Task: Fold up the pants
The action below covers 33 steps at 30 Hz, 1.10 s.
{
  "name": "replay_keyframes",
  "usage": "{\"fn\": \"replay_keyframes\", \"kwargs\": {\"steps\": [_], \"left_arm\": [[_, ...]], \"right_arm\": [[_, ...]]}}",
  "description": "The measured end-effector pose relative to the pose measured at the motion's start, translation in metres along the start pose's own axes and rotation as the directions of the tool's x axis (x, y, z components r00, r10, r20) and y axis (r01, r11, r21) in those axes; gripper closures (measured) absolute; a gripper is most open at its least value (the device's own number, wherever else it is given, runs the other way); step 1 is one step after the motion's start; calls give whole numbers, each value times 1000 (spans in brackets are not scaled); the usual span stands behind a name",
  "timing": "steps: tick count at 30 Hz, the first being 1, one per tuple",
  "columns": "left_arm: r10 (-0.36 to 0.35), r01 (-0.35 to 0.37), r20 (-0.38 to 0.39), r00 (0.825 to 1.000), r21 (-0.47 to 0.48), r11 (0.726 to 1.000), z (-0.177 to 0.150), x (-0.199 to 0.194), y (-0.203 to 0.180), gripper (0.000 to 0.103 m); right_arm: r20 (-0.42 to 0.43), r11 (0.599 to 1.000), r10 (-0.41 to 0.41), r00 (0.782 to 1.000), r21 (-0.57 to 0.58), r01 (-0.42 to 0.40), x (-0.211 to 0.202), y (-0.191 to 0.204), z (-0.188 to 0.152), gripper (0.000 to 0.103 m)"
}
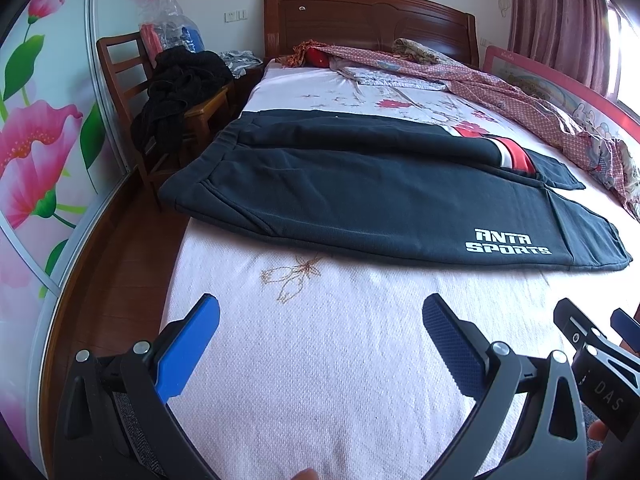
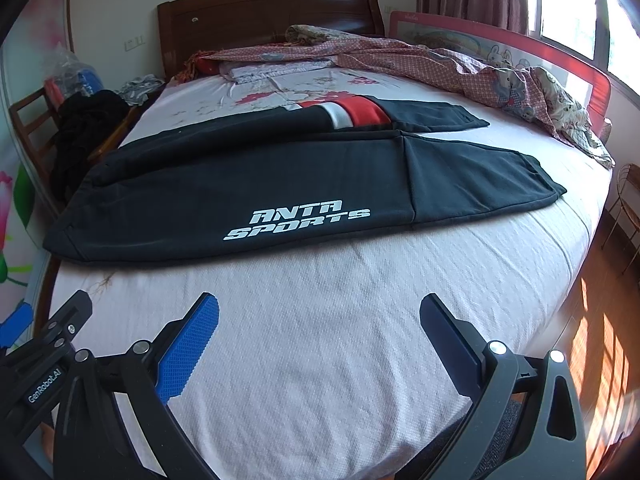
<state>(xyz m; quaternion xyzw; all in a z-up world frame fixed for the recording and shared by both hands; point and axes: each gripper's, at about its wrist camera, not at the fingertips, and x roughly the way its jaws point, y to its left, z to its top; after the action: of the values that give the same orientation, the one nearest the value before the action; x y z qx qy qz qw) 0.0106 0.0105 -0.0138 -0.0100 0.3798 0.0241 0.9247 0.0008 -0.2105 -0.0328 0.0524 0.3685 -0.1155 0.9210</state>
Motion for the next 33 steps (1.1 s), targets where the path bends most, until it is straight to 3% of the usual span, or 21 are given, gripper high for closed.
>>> {"fn": "replay_keyframes", "kwargs": {"steps": [5,7,9,11,13,17,19,21,23,25,26,28,30,33], "left_arm": [[-11,11,-24,1000,-5,1000,1,5,1,2],[-63,60,-67,996,-38,997,5,13,7,2],[-156,144,-120,980,-104,984,11,26,17,2],[-285,246,-170,943,-220,944,18,41,33,2],[-376,299,-180,909,-349,888,22,56,49,2],[-542,354,-172,822,-591,724,29,92,79,2],[-615,360,-137,776,-705,611,29,110,92,2],[-689,355,-86,719,-807,472,25,130,103,2],[-738,328,-34,673,-881,339,18,149,108,2],[-756,300,7,655,-920,251,13,162,110,2],[-755,284,14,656,-931,230,11,168,110,2],[-747,274,25,665,-938,213,13,171,108,2],[-730,266,16,683,-936,229,15,174,104,2],[-710,225,7,704,-950,215,15,180,100,2]], "right_arm": [[-23,1000,19,1000,20,-19,2,-4,-1,3],[-43,997,44,998,58,-41,6,-10,-2,3],[-68,994,55,996,95,-48,10,-18,-3,3],[-95,990,60,994,131,-47,16,-27,-6,3],[-118,987,61,991,157,-42,22,-34,-9,3],[-146,983,61,987,183,-34,29,-37,-12,3],[-153,982,62,986,187,-33,31,-37,-13,3],[-160,983,62,985,182,-32,34,-35,-13,3],[-169,984,61,984,177,-31,36,-33,-13,3],[-176,984,61,982,173,-30,38,-32,-14,3],[-179,985,61,982,173,-30,40,-32,-14,3],[-185,984,62,981,174,-30,41,-32,-14,3],[-191,983,65,979,181,-30,44,-33,-14,3],[-202,981,68,977,192,-29,47,-34,-14,3]]}}
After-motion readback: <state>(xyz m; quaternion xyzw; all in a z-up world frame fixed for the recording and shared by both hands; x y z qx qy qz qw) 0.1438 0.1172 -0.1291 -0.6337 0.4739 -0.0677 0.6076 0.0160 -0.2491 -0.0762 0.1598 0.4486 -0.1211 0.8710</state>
